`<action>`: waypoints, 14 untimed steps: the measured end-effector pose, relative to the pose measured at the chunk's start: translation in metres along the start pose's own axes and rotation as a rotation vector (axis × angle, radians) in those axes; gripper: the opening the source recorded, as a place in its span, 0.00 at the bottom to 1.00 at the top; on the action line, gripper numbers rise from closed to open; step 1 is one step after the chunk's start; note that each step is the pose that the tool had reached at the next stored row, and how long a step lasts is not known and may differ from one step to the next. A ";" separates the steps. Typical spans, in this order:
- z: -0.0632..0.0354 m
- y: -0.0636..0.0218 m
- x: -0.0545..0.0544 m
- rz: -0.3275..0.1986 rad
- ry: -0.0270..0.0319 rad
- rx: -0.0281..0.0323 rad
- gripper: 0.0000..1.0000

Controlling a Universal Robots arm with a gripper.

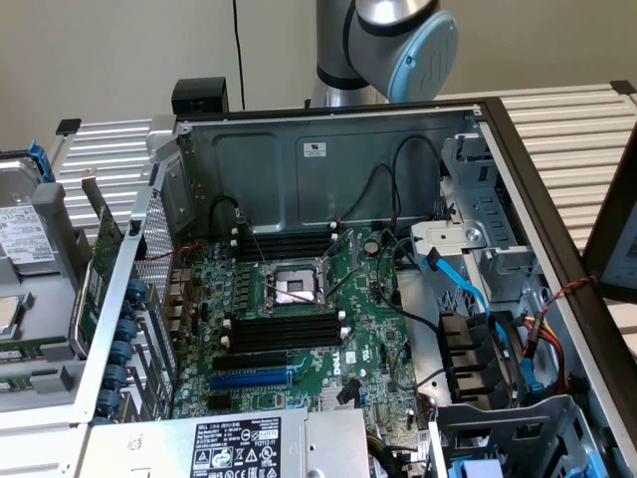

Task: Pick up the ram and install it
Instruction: 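Pick up the ram and move it above insertion slot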

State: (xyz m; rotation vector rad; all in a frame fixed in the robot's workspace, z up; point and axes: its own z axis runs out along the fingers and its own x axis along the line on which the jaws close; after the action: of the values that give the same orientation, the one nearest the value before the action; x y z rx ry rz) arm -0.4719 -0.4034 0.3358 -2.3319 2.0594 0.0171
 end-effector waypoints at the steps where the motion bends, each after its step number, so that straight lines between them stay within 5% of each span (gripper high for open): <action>1: 0.0017 0.0000 0.000 0.000 -0.0002 -0.0001 0.10; 6: 0.0093 0.0001 0.003 0.000 -0.0027 -0.0062 0.10; 12: 0.0139 -0.0002 0.005 0.003 -0.0069 -0.0395 0.10; 14: 0.0169 -0.0011 0.006 0.003 -0.0074 -0.0438 0.10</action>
State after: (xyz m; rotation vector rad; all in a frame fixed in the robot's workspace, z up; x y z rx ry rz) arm -0.4698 -0.4084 0.3188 -2.3495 2.0806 0.0715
